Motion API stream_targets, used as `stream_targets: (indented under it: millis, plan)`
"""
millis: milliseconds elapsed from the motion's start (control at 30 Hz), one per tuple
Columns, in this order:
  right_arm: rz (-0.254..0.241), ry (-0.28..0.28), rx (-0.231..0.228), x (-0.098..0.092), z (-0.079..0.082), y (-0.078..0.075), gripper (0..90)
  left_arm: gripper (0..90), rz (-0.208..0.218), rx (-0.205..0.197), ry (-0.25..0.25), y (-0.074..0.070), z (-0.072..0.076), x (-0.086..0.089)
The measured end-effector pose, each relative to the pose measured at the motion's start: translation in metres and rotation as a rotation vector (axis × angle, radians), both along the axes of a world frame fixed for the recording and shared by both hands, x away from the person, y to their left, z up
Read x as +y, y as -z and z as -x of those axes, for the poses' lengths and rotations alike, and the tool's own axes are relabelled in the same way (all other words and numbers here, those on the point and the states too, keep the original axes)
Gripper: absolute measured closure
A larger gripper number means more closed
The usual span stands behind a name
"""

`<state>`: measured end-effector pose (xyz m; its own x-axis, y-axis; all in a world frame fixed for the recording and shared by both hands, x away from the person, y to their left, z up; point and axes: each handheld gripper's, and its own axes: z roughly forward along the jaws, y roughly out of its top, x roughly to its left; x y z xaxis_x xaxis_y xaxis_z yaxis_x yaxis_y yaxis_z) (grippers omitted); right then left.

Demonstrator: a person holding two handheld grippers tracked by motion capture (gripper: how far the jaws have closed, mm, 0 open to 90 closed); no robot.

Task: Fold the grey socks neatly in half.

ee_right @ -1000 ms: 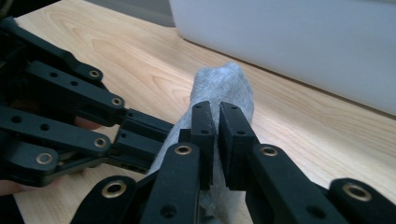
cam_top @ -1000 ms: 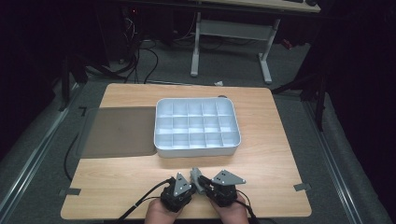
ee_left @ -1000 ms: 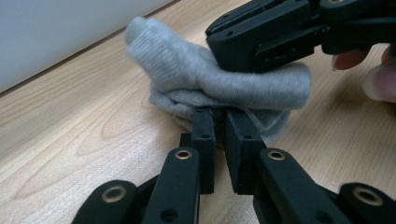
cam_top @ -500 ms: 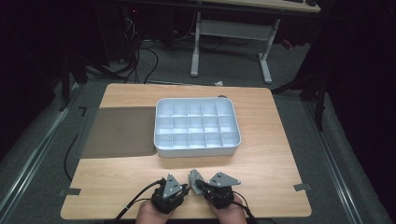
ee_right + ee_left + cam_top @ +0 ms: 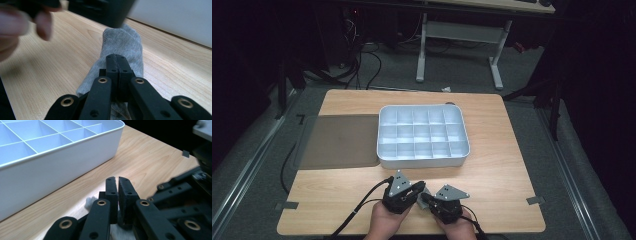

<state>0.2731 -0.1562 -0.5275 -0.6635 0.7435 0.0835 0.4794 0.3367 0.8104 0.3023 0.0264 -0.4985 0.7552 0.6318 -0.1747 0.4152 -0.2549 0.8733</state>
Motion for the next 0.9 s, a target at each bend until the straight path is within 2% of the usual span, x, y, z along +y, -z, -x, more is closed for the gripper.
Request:
stream_targets:
  millis: [133, 200, 467, 567, 633, 700, 767, 900]
  plan:
    - [-0.001, 0.0, 0.003, 0.0, 0.0, 0.0, 90.0, 87.3, -0.036, 0.05, -0.012, 0.019, -0.007, 0.0]
    - [-0.001, -0.003, 0.003, 0.0, 0.0, 0.0, 90.0, 87.6, -0.047, 0.051, -0.014, 0.025, -0.008, 0.003]
    - [-0.011, 0.002, 0.017, -0.004, -0.001, -0.005, 86.4, 87.6, -0.066, 0.022, -0.015, 0.028, -0.006, 0.002]
    - [-0.031, -0.005, -0.004, -0.007, 0.003, -0.012, 86.2, 87.6, -0.079, 0.012, -0.015, 0.029, -0.005, 0.001]
    - [-0.036, -0.035, -0.034, -0.007, 0.012, -0.02, 86.6, 87.6, -0.083, 0.003, -0.015, 0.029, -0.005, 0.001]
    - [-0.025, -0.041, -0.034, -0.006, 0.015, -0.019, 86.7, 87.6, -0.084, 0.0, -0.016, 0.03, -0.005, 0.001]
    - [0.02, -0.039, -0.017, -0.005, 0.02, -0.009, 86.5, 87.6, -0.09, -0.01, -0.01, 0.03, -0.003, 0.0]
    - [0.008, -0.024, 0.0, -0.008, 0.022, -0.007, 83.7, 87.6, -0.096, -0.026, -0.007, 0.031, -0.002, 0.0]
